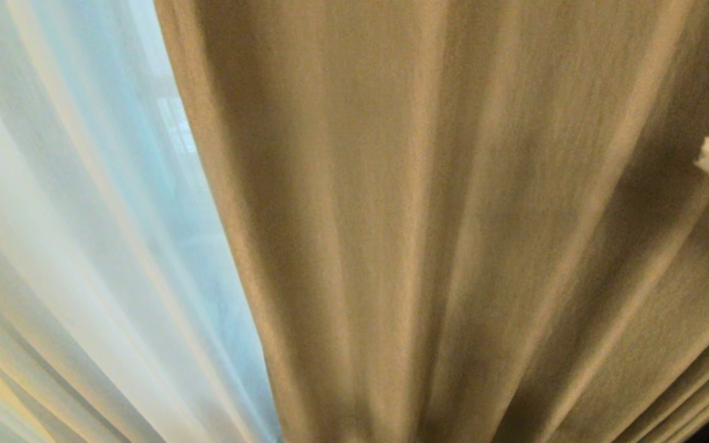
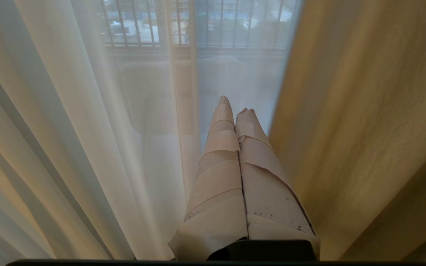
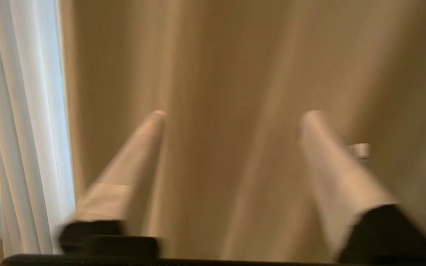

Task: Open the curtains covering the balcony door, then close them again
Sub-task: Close the outer curtains on both sides

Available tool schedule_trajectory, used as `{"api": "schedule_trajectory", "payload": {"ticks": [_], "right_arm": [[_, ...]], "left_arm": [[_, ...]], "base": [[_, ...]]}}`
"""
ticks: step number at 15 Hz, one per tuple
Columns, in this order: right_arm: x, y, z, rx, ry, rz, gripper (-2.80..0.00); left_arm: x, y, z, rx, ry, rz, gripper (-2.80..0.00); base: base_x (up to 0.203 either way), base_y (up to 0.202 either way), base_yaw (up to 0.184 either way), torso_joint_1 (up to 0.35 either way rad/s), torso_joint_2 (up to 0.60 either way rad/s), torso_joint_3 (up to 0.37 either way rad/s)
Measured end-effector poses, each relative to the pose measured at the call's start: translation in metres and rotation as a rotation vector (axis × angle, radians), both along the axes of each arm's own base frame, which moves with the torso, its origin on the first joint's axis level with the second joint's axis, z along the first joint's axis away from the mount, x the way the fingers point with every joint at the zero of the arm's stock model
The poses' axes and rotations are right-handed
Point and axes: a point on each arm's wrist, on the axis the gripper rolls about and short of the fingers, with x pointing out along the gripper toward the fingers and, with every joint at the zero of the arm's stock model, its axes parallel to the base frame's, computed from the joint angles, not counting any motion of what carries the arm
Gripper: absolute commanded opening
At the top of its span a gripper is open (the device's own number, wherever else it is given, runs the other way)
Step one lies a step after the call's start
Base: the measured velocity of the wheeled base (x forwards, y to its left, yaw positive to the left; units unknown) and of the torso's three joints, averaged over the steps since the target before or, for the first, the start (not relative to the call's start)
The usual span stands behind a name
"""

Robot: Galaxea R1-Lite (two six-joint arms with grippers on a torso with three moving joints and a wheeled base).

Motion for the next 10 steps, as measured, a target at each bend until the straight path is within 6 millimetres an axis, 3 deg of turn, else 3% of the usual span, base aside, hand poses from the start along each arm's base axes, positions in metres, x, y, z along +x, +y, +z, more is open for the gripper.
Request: {"api": "schedule_trajectory", "payload": {"ticks": [10], "right_arm": [[-0.038, -0.039, -0.085, 0.066, 0.179, -0.205, -2.80]], "left_arm": [[0.000, 0.000, 0.000, 0.000, 0.000, 0.000, -2.80]], "base": [[0.000, 0.000, 0.000, 0.000, 0.00, 0.000]]}}
